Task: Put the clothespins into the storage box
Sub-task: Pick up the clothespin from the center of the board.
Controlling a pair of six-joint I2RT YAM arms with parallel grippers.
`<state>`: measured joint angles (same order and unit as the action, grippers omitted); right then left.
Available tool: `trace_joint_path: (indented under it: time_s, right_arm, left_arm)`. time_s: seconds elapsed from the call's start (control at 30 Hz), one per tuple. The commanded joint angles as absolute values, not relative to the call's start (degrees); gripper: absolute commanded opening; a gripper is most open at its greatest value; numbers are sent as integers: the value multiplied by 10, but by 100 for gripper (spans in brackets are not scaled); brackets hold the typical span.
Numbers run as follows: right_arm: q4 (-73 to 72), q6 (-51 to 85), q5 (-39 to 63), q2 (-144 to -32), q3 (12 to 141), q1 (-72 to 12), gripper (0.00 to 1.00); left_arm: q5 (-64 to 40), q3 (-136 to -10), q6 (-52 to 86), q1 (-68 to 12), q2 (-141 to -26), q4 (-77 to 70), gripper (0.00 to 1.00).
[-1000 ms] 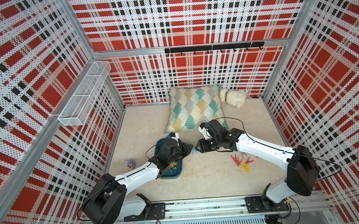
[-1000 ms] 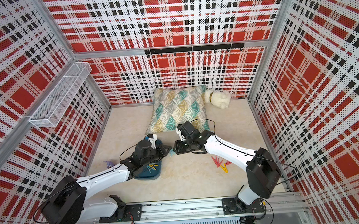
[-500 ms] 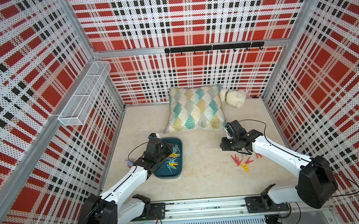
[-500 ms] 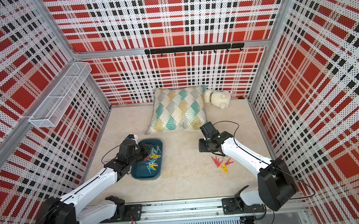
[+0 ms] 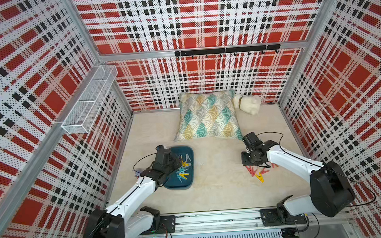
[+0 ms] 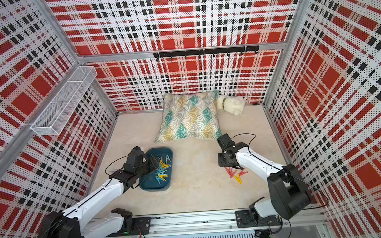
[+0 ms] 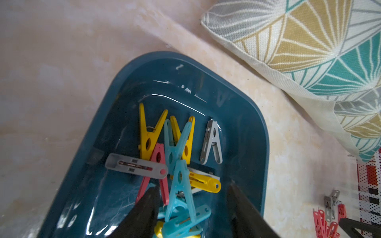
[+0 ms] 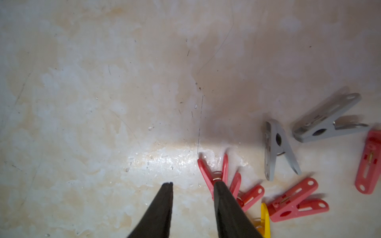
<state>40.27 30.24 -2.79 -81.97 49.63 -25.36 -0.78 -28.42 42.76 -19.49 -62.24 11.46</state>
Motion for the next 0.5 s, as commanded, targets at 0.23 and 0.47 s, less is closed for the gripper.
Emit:
trace_joint_path:
  time_s: [0.23, 0.47]
  right_arm:
    - [377, 281, -32, -869, 480, -252, 33]
    - [363, 277, -35, -892, 484, -253, 27]
  left_arm:
    - [-16, -299, 430, -207, -604, 111, 58]
    - [-20, -301, 439, -219, -610, 99, 57]
